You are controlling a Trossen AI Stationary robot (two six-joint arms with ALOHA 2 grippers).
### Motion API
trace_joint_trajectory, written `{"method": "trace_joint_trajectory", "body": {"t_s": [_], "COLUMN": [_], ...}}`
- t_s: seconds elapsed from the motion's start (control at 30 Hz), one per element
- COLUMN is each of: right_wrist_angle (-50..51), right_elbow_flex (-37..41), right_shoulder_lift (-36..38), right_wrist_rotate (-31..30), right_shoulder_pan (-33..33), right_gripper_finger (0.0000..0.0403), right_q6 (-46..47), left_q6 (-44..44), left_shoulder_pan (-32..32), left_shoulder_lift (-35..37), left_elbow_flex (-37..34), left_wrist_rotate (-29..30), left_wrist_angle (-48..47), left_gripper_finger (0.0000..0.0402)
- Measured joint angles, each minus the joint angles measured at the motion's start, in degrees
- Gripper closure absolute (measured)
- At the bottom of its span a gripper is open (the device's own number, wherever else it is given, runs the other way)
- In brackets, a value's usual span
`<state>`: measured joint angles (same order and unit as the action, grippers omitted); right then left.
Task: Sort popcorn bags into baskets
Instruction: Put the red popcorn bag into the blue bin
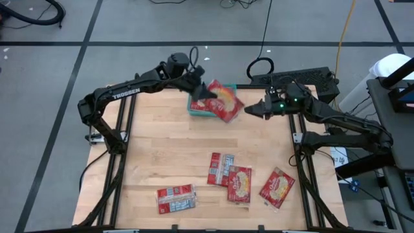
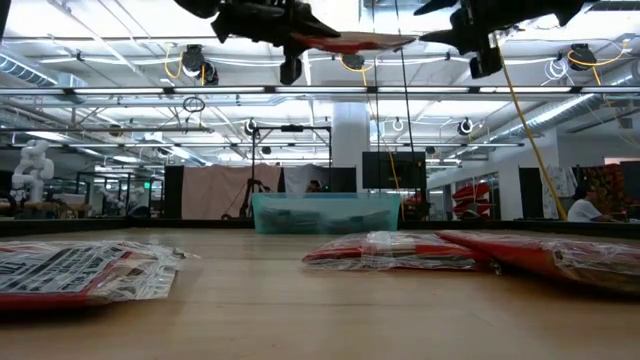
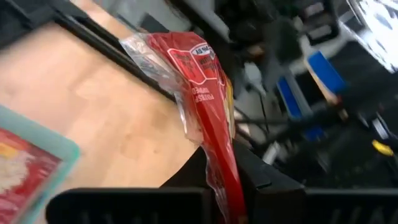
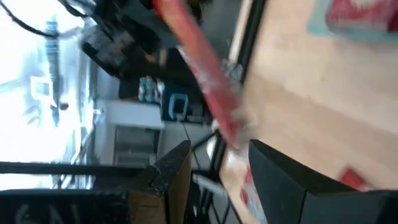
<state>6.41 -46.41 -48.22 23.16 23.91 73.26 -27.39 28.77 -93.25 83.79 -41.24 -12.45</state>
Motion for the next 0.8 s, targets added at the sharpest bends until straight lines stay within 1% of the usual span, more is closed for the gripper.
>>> {"method": "trace_joint_trajectory", "body": {"t_s": [0.1, 0.2, 0.27, 0.4, 0.5, 0.63, 0.8], "right_wrist_angle": [0.81, 0.01, -2.42, -9.62, -11.55, -8.8, 0.19], "right_elbow_flex": [0.0, 0.0, 0.0, -0.02, -0.74, -5.22, -10.91], "right_shoulder_lift": [-0.75, -2.1, -3.87, -8.22, -11.41, -15.76, -19.82], "right_wrist_rotate": [4.11, 6.89, 8.01, 11.09, 13.29, 16.16, 17.52], "right_shoulder_pan": [0.71, 1.16, 1.19, 1.15, 1.11, 0.34, 0.01], "right_gripper_finger": [0.0248, 0.0248, 0.0248, 0.0248, 0.0248, 0.0261, 0.029], "right_q6": [-0.03, -0.69, -1.35, -1.38, -2.13, -8.56, -18.36], "left_q6": [2.92, 4.36, 4.9, 4.31, 3.14, 1.17, -0.03], "left_shoulder_pan": [-1.18, -2.88, -4.49, -6.03, -6.53, -6.77, -6.39], "left_shoulder_lift": [-0.19, -0.79, -1.99, -4.04, -5.29, -6.07, -6.51], "left_elbow_flex": [0.0, 0.0, 0.05, 0.04, 0.02, 0.02, 0.02], "left_wrist_rotate": [-3.03, -3.79, -4.02, -4.43, -4.61, -5.97, -7.62], "left_wrist_angle": [-1.26, -1.88, 0.33, 0.1, -0.37, -0.13, -0.91], "left_gripper_finger": [0.0385, 0.0385, 0.0379, 0.0372, 0.0371, 0.0369, 0.0368]}}
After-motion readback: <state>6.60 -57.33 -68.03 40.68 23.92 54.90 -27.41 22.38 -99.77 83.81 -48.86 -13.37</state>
